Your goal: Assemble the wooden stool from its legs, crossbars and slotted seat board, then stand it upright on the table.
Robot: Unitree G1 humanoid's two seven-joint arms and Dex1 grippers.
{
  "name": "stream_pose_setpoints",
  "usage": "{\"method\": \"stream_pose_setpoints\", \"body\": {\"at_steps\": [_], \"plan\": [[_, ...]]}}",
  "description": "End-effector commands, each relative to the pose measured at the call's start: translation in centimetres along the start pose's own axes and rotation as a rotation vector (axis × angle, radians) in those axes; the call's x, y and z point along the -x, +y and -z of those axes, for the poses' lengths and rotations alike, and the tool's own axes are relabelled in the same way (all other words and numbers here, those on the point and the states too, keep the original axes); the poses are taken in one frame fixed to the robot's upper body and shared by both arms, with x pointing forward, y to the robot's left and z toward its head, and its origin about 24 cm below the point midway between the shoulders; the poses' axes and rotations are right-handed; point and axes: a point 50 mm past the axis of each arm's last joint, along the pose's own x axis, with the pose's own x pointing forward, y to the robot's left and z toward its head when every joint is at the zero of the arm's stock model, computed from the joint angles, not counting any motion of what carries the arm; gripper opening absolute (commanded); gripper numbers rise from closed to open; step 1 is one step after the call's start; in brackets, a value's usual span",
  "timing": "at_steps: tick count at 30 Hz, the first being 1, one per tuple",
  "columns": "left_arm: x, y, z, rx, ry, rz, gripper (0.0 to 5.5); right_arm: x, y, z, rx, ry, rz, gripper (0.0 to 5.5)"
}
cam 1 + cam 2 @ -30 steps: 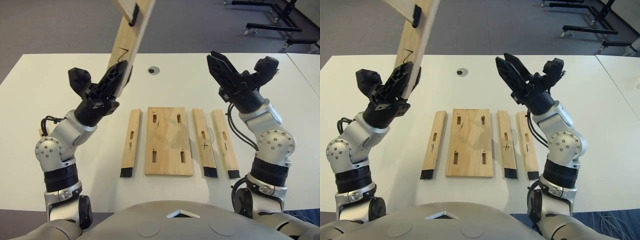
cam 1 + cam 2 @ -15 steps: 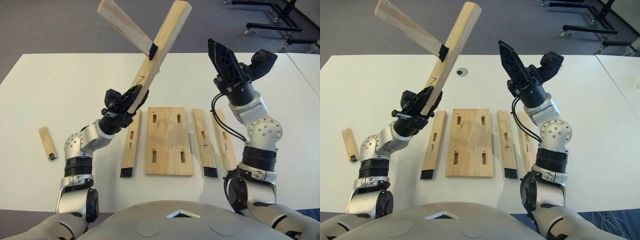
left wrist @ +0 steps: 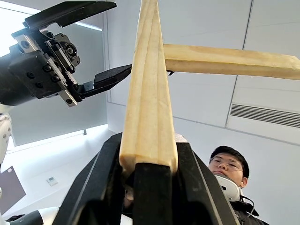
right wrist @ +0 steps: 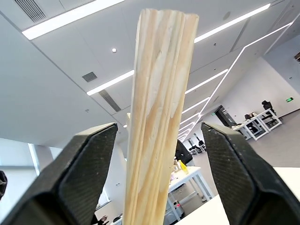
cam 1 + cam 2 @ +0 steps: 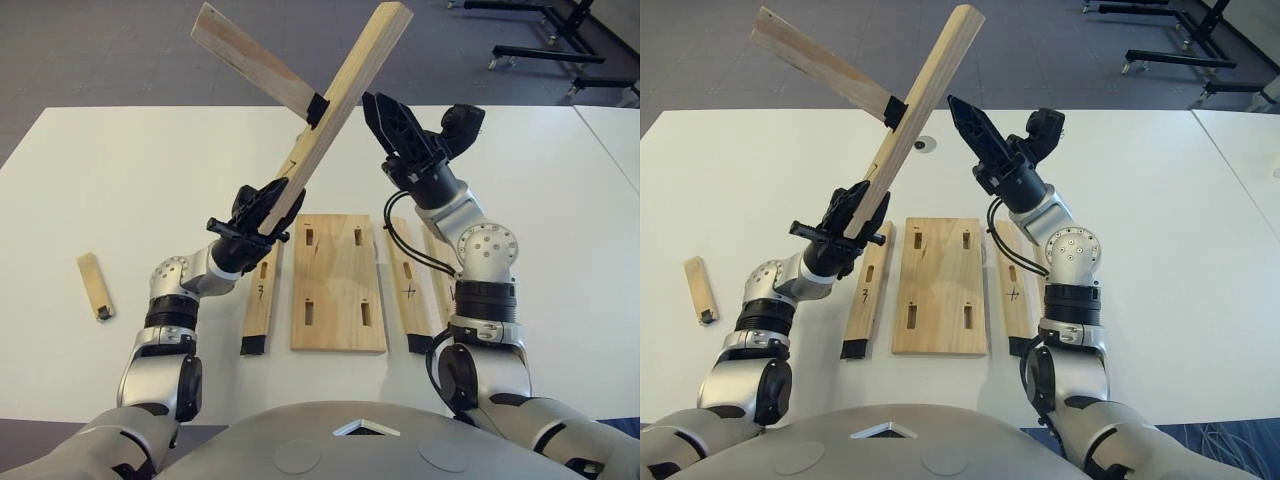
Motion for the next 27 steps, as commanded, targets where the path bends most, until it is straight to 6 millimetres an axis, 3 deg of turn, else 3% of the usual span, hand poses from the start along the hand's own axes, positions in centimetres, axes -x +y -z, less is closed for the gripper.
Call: {"method": "stream_pose_setpoints", "body": {"at_steps": [1,6,15,27], "plan": [[-0.6,-0.3,-0.1,0.035,0.054,0.006,1.01,-1.0,0.1,-0.2,0.01,0.013,-0.044,3.3],[-0.5,-0.4,-0.2,0.057,0.06,0.007,1.01,-1.2,0.3,-0.6,0.018,0.007,-0.077,3.3],[-0.2,-0.5,-0.1,0.08,0.068,0.0,1.01,-1.8,-0.9,0.0,0.027,0.044,-0.02,4.88],[0.2,-0.5,0.0,0.097,0.065,-0.011,1.01,-2.7,-0.2,0.4,-0.05,0.064,-0.125,4.88]]}}
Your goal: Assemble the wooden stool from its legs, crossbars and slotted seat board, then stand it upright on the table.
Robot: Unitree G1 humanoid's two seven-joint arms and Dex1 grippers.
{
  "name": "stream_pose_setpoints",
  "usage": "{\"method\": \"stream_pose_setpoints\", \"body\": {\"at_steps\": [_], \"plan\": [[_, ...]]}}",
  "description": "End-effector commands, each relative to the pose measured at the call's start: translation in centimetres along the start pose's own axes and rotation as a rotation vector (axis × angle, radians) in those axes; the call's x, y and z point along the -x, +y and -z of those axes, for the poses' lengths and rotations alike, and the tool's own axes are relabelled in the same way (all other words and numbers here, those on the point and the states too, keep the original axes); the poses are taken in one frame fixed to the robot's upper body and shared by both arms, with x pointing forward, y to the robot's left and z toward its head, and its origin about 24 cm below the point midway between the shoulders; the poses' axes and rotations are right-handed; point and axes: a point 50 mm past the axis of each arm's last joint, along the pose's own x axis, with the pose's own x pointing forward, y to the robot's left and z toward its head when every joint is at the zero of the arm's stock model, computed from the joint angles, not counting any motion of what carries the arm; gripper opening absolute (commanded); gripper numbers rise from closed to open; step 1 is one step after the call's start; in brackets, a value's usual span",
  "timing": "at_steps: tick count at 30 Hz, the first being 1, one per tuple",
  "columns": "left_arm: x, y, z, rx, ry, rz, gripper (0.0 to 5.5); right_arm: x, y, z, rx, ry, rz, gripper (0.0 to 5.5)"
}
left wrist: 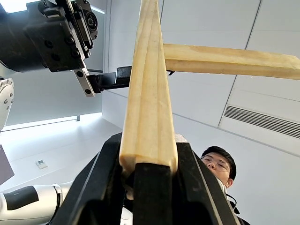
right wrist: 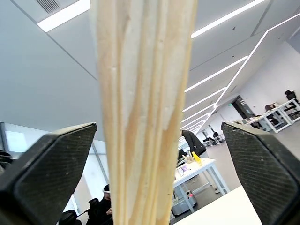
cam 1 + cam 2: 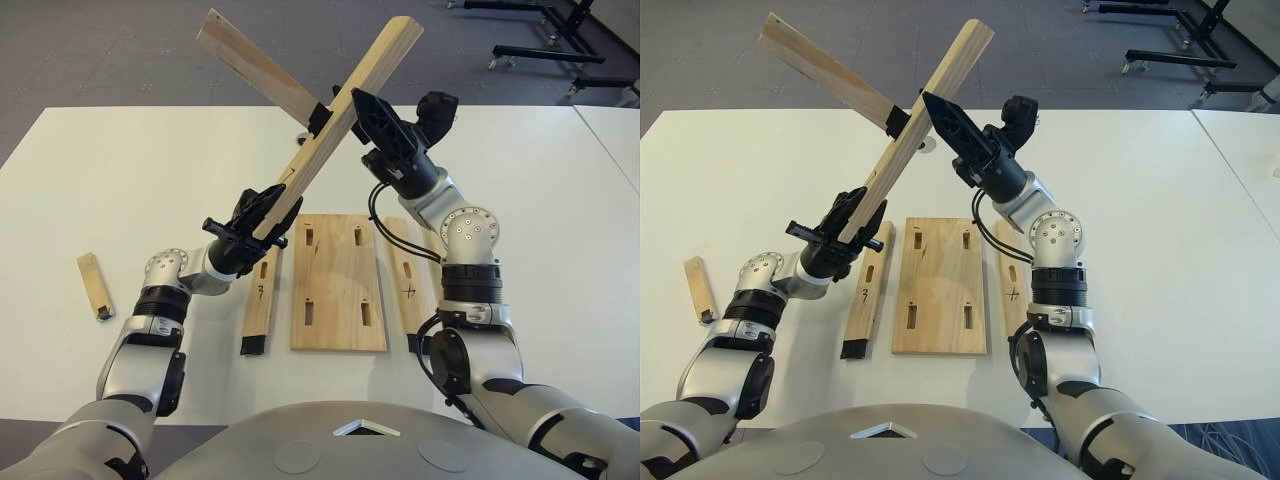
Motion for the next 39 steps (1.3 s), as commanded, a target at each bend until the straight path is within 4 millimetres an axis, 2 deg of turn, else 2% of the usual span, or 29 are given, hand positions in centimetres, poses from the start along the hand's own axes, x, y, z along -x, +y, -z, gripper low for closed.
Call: {"method": "stream_pose_setpoints", "body": {"at_steps": [1,7,14,23,29,39], "plan": [[-0.3,-0.3,0.0,0.015,0.03,-0.002,1.01,-0.7,0.5,-0.5,-0.012,-0.012,-0.053,4.88],[-0.3,-0.2,0.2,0.03,0.044,-0.008,1.01,-1.1,0.5,-0.4,-0.023,-0.011,-0.072,4.88],[-0.6,-0.2,0.3,-0.019,0.05,-0.026,1.01,-1.2,0.7,-0.5,-0.01,-0.015,-0.099,3.63],[0.0,0.0,1.1,-0.105,0.005,-0.059,1.01,-1.2,0.9,-0.3,0.004,-0.001,-0.101,2.13],[-0.3,0.6,1.3,-0.167,-0.02,-0.124,1.01,-1.3,1.0,0.1,0.005,0.001,-0.104,2.12],[-0.7,0.8,1.9,-0.208,-0.03,-0.093,1.01,-1.2,1.0,0.4,0.011,0.012,-0.094,2.12]]}}
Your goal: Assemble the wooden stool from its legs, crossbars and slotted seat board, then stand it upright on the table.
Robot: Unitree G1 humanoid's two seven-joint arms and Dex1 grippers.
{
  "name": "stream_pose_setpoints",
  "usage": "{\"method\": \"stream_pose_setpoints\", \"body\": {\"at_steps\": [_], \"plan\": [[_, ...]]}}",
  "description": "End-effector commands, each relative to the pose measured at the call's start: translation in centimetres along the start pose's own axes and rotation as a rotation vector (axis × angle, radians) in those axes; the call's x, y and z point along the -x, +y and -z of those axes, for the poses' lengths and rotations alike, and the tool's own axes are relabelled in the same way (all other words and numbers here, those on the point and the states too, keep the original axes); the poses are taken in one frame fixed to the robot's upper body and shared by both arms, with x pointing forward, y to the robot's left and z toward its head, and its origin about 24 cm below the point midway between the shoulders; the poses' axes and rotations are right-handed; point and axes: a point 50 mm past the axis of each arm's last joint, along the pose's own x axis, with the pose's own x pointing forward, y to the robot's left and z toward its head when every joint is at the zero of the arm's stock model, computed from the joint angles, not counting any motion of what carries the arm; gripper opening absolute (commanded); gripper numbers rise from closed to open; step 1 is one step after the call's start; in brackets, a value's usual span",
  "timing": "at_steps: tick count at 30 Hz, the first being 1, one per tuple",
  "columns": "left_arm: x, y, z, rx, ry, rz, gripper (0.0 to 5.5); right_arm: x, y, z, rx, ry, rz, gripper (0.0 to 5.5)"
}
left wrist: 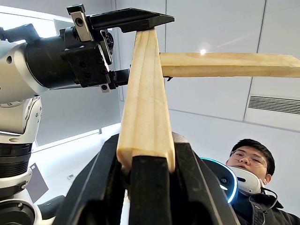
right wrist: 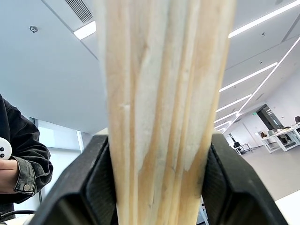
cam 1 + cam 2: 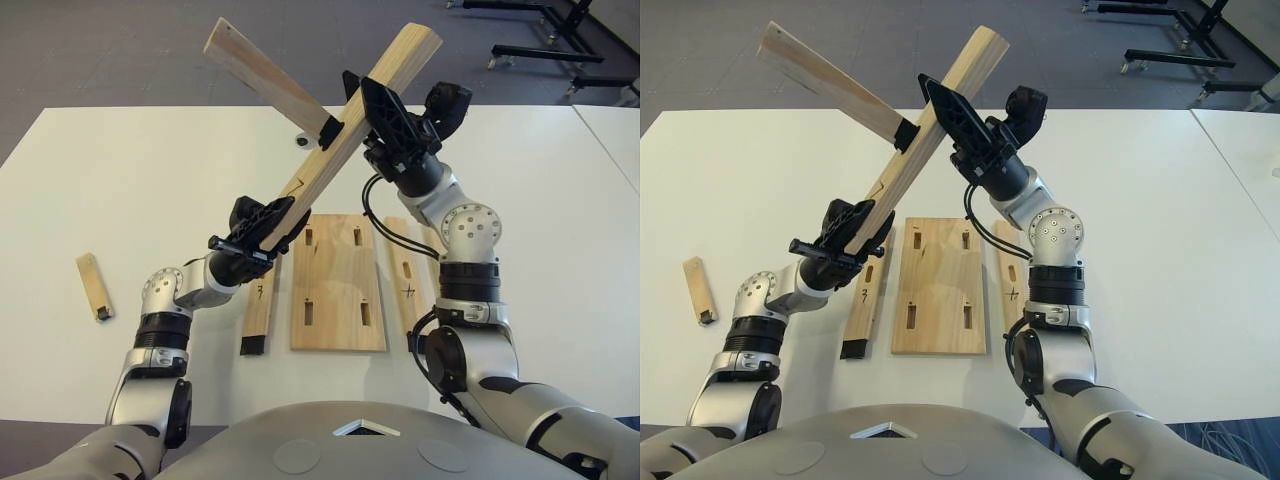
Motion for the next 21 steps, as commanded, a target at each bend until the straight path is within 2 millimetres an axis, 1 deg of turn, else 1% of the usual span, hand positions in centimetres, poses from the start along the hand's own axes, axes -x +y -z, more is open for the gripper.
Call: {"method": "stream_pose_setpoints", "body": {"at_steps": [1,2,3,9,10,12,15,16,21], "plan": [[-0.6,0.1,0.1,-0.034,0.014,-0.042,1.01,-0.2,0.0,0.5,0.014,0.033,0.027,2.12],[-0.6,0.2,0.2,-0.041,0.012,-0.049,1.01,-0.2,-0.1,0.5,0.015,0.035,0.029,2.12],[-0.7,0.2,0.3,-0.048,0.015,-0.055,1.39,-0.3,-0.1,0.6,0.016,0.037,0.031,2.12],[-0.9,0.1,0.5,-0.068,0.013,-0.05,2.45,-0.4,-0.1,0.6,0.021,0.035,0.033,2.07],[-0.9,0.1,0.4,-0.074,0.004,-0.043,2.53,-0.4,0.0,0.6,0.022,0.033,0.032,2.07],[-0.7,-0.1,0.2,-0.093,-0.029,-0.022,2.97,-0.3,0.0,0.5,0.024,0.021,0.029,2.07],[-0.3,-0.5,-0.2,-0.133,-0.1,0.006,3.44,0.0,0.3,-0.3,0.039,-0.019,0.029,2.06],[-0.1,-0.6,-0.3,-0.144,-0.124,0.013,3.51,0.1,0.4,-0.6,0.041,-0.035,0.028,2.06],[0.9,-0.9,-0.4,-0.162,-0.188,0.01,3.51,0.3,0.8,-1.6,0.042,-0.103,0.016,2.06]]}}
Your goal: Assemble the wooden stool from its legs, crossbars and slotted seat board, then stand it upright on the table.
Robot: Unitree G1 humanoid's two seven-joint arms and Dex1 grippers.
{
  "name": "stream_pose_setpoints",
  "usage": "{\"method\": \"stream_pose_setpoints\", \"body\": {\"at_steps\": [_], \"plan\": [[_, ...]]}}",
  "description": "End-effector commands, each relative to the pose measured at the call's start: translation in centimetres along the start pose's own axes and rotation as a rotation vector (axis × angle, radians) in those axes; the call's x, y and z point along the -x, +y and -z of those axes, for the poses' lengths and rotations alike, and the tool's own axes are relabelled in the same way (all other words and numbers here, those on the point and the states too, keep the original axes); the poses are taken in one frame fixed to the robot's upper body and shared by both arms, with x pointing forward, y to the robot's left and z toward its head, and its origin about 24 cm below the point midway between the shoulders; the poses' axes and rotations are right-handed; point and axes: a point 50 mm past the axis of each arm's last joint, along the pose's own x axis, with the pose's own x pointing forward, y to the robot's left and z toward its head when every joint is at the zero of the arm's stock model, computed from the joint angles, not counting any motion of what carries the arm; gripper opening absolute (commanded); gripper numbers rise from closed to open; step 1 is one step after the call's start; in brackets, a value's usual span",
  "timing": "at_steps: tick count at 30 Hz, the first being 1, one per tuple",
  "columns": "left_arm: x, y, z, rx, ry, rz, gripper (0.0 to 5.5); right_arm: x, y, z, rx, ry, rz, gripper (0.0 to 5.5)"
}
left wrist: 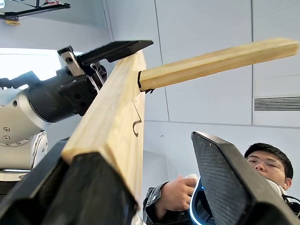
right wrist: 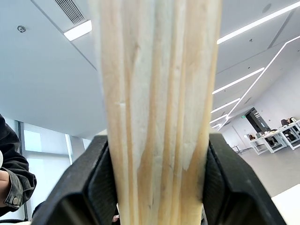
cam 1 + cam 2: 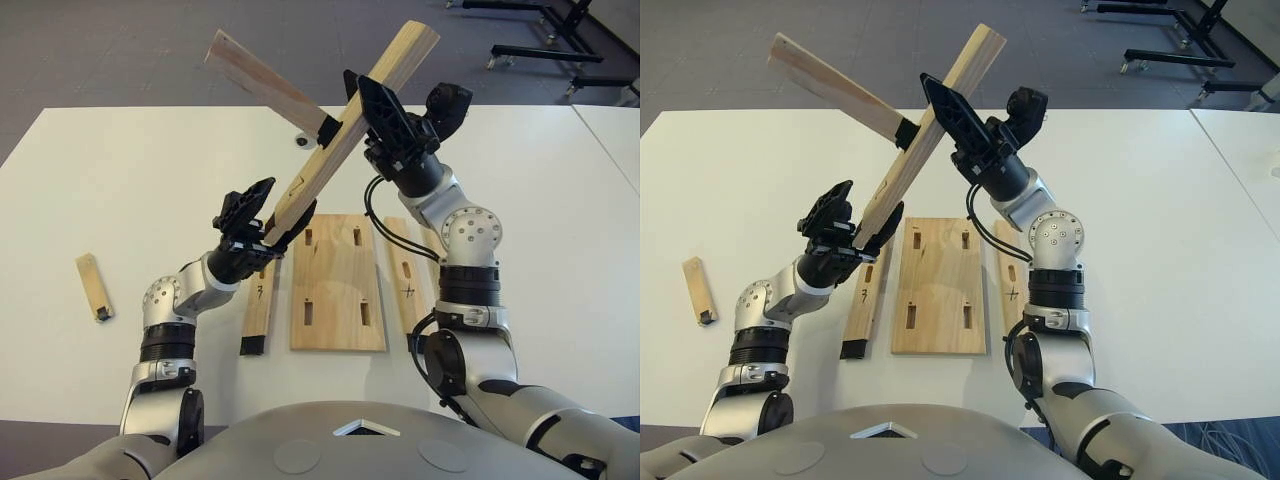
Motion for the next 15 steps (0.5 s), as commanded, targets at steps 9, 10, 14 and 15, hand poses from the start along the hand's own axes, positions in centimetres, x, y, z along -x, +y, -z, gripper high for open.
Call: {"method": "stream_pose_setpoints", "body": {"at_steps": [9,10,14,15], "plan": [[1.9,-0.9,-0.6,-0.177,-0.12,-0.246,3.51,0.4,1.7,-4.9,0.126,-0.223,0.019,2.06],[2.2,-1.4,-1.0,-0.236,-0.132,-0.276,3.51,0.5,2.2,-5.4,0.157,-0.232,0.017,2.06],[3.2,-4.8,-4.4,-0.771,-0.252,-0.456,3.51,1.4,4.2,-6.7,0.394,-0.094,0.076,2.06],[3.5,-5.2,-4.9,-0.844,-0.273,-0.481,3.51,1.5,4.3,-6.9,0.439,-0.033,0.098,2.06]]}}
